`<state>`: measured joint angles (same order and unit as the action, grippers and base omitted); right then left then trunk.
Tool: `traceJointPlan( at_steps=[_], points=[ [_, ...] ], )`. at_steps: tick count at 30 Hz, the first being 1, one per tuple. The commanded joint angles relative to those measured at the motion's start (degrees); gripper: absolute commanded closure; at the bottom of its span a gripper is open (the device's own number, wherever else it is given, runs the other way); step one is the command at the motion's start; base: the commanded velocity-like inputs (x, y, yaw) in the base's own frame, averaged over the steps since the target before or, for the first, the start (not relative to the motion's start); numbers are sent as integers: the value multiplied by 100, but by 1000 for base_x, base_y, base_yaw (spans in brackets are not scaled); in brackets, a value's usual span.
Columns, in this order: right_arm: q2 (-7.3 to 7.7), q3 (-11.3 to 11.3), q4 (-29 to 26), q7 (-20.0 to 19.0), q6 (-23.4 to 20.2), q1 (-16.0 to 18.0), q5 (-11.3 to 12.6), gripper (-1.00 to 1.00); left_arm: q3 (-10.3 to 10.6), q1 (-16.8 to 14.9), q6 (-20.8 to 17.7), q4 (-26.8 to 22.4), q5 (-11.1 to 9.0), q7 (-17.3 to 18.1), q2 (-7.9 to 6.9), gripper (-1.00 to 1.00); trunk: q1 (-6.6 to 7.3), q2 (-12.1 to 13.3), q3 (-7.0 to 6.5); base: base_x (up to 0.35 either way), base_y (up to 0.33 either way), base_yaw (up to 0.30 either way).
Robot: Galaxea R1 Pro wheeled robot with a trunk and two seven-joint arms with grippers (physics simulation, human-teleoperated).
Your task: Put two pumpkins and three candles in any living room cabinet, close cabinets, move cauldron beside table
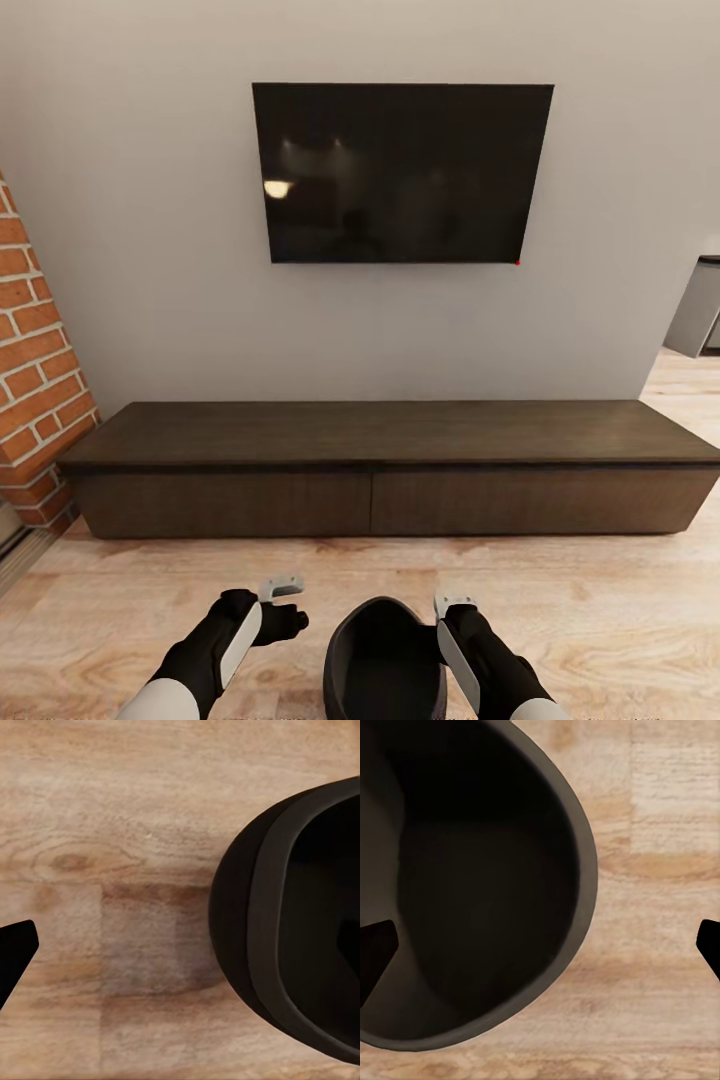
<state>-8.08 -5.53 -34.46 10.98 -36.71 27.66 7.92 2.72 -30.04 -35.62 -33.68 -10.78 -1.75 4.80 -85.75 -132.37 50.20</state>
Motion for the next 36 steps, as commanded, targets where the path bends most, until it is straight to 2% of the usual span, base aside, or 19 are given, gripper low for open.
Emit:
traceJointPlan(
  at_steps=[1, 13, 18, 27, 33, 36],
  points=[
    [4, -27, -8, 50, -20, 3, 60, -100, 16, -2, -25, -8, -38, -18, 8, -100, -21, -44, 24, 0, 0, 0],
    [1, -27, -8, 46, 33, 3, 60, -100, 44, -2, -24, -7, -38, -18, 129, -100, -285, -525, 240, 0, 0, 0],
    [1, -27, -8, 60, 172, 3, 65, -100, 171, -2, -17, -7, -38, -18, 142, -100, -395, -726, 330, 0, 0, 0],
    [-1, -12, 1, 102, 243, 3, 97, -100, 204, -2, 76, -7, -46, -25, 151, -100, -593, -1087, 491, 0, 0, 0],
    [-1, 2, 4, 113, 243, 3, 111, -100, 217, -2, 81, -7, -42, -27, 177, -100, -608, -1095, 624, 0, 0, 0],
    [4, 22, 4, 114, 243, 3, 112, -100, 387, -2, 81, -7, -43, -33, 230, -100, -616, -1099, 690, 0, 0, 0]
  ],
)
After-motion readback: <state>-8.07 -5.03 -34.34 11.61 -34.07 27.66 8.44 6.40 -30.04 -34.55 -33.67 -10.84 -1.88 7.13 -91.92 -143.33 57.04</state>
